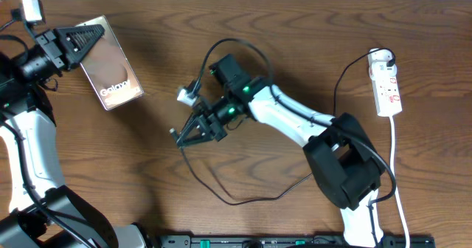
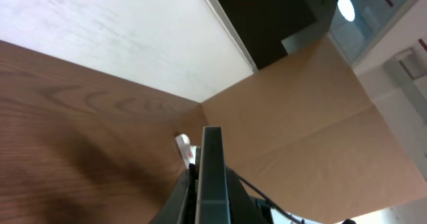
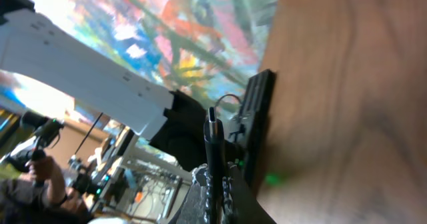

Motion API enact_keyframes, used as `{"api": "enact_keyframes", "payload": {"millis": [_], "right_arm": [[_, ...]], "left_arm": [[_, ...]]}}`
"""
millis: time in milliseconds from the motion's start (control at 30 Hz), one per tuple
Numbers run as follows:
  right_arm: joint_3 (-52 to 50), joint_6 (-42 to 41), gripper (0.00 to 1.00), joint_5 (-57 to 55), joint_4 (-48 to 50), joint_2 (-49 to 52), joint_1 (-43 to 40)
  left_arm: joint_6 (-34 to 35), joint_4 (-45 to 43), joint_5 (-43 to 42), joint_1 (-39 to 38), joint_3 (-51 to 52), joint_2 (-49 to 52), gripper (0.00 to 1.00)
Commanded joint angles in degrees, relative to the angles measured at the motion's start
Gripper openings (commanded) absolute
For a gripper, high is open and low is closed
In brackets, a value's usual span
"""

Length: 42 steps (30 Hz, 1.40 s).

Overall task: Plug charger to phone and switch on socket
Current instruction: 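Lift the plug and carry it toward the phone's bottom port, then push the plug into the phone's port held by the left gripper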

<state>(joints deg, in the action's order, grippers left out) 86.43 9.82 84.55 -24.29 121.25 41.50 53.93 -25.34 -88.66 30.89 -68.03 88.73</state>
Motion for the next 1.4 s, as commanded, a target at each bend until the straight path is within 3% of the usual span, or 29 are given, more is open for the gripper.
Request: {"api": "enact_keyframes", "payload": {"millis": [0, 200, 767, 1067, 1367], "right_arm": [[0.87, 1.57, 0.01, 2.84, 0.61, -0.02, 1.42], [0.87, -0.72, 0.01, 4.94, 5.29, -0.02, 0.24], [0.87, -17.99, 0.01, 3.39, 31.19, -0.02, -0.15], [0.87, -24.24, 0.01, -5.90, 32.48, -0.02, -0.15], [0.87, -30.14, 0.01, -6.21, 37.86, -0.02, -0.15]], "left_arm": [[-0.35, -0.26, -1.40, -2.05, -0.31, -0.63, 0.08], [-2.14, -0.28, -1.42, -4.66, -0.31, -0.63, 0.08], [-5.27, -0.28, -1.38, -6.49, -0.31, -0.63, 0.07], [-5.29, -0.26, -0.85, -6.49, -0.31, -0.63, 0.07], [-5.33, -0.26, 1.31, -6.49, -0.31, -0.63, 0.07]]}}
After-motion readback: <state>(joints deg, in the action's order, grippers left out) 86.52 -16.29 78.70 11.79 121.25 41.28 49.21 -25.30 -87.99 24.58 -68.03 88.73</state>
